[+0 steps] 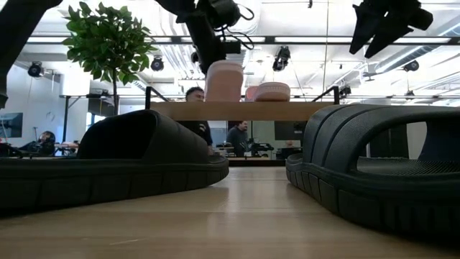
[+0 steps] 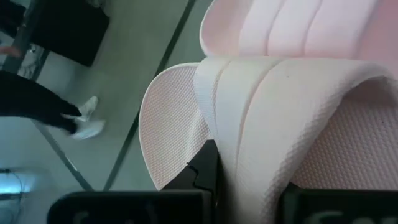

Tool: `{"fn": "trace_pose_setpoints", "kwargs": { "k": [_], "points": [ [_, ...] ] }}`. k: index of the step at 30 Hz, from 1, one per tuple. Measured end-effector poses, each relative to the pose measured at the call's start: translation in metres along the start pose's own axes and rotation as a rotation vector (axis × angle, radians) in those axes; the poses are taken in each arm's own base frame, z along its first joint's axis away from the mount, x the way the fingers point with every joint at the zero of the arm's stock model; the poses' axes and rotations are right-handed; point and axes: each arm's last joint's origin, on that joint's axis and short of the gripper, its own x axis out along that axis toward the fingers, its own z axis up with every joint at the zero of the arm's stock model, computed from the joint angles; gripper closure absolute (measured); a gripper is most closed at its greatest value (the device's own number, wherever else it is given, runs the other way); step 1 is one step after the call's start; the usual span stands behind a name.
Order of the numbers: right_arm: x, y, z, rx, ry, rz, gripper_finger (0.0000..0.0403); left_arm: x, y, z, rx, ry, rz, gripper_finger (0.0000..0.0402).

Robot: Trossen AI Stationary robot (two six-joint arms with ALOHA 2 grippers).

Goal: Pick and place slides into the shelf
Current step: Put the pink slipper on the shelf

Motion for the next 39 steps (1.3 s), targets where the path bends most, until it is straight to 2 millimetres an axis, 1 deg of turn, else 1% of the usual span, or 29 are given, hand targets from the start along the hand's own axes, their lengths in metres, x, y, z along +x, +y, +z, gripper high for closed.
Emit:
{"fn": "trace_pose_setpoints", "kwargs": {
  "k": [5, 9, 15, 18, 22, 25, 28, 32, 36, 39],
  "points": [
    [0.001, 0.0, -0.001, 0.0, 0.001, -0.001, 0.0184, 0.012, -0.008, -0.002, 0.113, 0.026, -0.002, 0.0391],
    [0.001, 0.0, -0.001, 0.003, 0.0, 0.002, 0.0184, 0.017, -0.01, -0.002, 0.107, 0.024, 0.003, 0.0387],
    [0.0, 0.001, 0.0, 0.005, 0.002, 0.005, 0.0184, 0.017, -0.012, -0.003, 0.119, 0.039, -0.003, 0.038],
    [0.0, 0.001, 0.0, 0.004, 0.002, 0.004, 0.0184, 0.013, -0.01, -0.004, 0.123, 0.047, -0.01, 0.0357],
    [0.0, 0.0, 0.0, 0.003, 0.002, 0.003, 0.0184, 0.012, -0.011, -0.01, 0.102, 0.099, -0.023, 0.031],
    [0.001, 0.0, 0.0, 0.002, 0.002, 0.003, 0.0184, 0.01, -0.014, -0.013, 0.119, 0.121, -0.052, 0.0273],
    [0.001, 0.0, 0.0, 0.001, 0.002, 0.003, 0.0184, 0.005, -0.017, -0.012, 0.127, 0.113, -0.059, 0.0245],
    [0.001, 0.0, -0.001, 0.002, 0.002, 0.002, 0.0184, -0.003, -0.019, -0.008, 0.126, 0.084, -0.069, 0.0228],
    [0.001, 0.0, -0.001, 0.002, 0.002, 0.003, 0.0184, -0.005, -0.022, -0.009, 0.138, 0.089, -0.084, 0.0226],
    [0.001, 0.0, -0.001, 0.002, 0.003, 0.003, 0.0184, -0.012, -0.027, -0.01, 0.159, 0.097, -0.092, 0.0226]
  ]
}}
